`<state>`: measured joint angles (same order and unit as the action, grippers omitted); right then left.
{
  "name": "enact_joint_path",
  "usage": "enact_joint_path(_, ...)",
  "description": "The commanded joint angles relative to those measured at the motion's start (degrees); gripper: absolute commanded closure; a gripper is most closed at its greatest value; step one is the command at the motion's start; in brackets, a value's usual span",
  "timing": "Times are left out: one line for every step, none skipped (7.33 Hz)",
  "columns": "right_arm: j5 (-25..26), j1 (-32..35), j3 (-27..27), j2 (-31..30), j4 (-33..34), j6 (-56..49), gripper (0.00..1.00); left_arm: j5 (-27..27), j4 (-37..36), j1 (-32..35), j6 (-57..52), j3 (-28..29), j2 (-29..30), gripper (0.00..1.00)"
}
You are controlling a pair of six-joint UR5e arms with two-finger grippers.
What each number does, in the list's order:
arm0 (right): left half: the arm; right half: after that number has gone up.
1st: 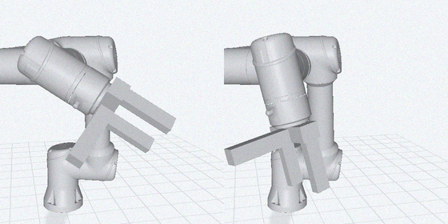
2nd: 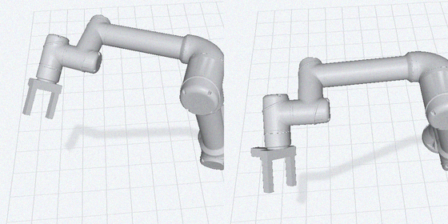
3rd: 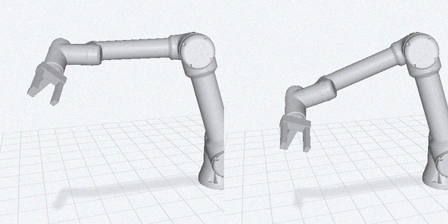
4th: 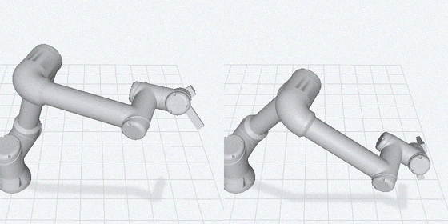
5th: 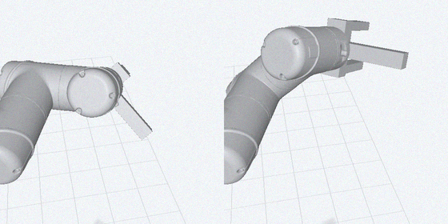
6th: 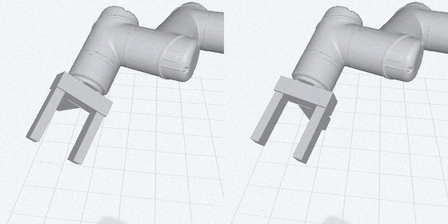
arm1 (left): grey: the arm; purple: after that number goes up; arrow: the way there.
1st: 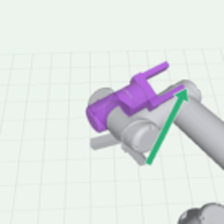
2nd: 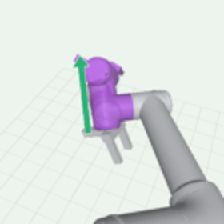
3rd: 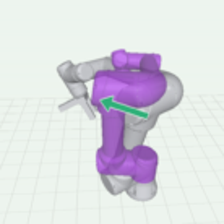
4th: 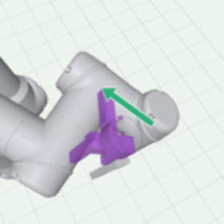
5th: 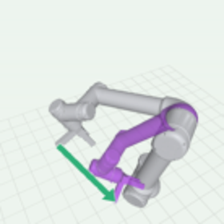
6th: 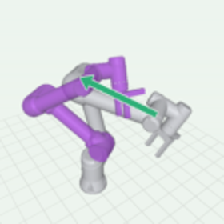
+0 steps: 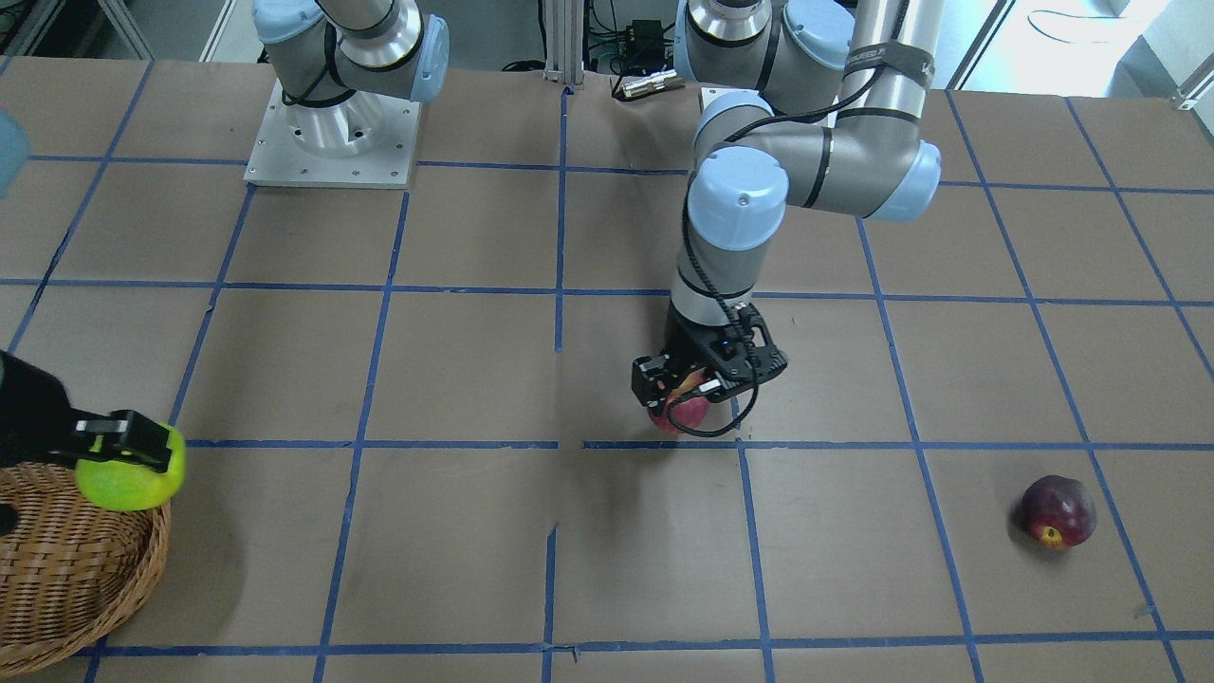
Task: Put all apples into basket
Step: 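Carry the green apple to the basket while the left carries the red apple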
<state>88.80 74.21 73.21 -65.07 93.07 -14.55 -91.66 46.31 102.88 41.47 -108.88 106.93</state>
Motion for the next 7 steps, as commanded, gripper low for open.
enact_joint_path(9.59, -8.87, -0.79, 4.56, 6.54, -8.01, 1.00, -0.01, -0.25, 7.84, 13.60, 7.08, 7.21, 0.63)
enact_joint_path(10.16, -11.86, -0.79, 6.77, 9.82, -12.04, 1.00, -0.10, -0.51, 8.56, 15.81, 9.89, 9.94, 0.61)
enact_joint_path(10.34, -13.11, -0.79, 9.15, 13.68, -13.74, 1.00, -0.10, -0.51, 9.18, 16.97, 12.01, 11.88, 0.59)
enact_joint_path(10.35, -13.47, -0.79, 10.30, 14.67, -13.58, 1.00, -0.18, -0.25, 9.36, 16.28, 11.94, 12.59, 0.52)
enact_joint_path(10.00, -13.65, -0.88, 11.62, 17.03, -13.66, 1.00, -0.18, -0.69, 9.36, 16.36, 12.20, 13.30, 0.01)
enact_joint_path(10.17, -13.83, -0.79, 13.55, 19.93, -13.67, 0.94, -0.10, 0.01, 9.36, 16.19, 12.38, 13.22, 0.00)
enact_joint_path(9.82, -13.92, -0.70, 14.26, 20.74, -13.40, 0.72, -0.27, 0.53, 9.01, 13.84, 12.90, 12.52, 0.00)
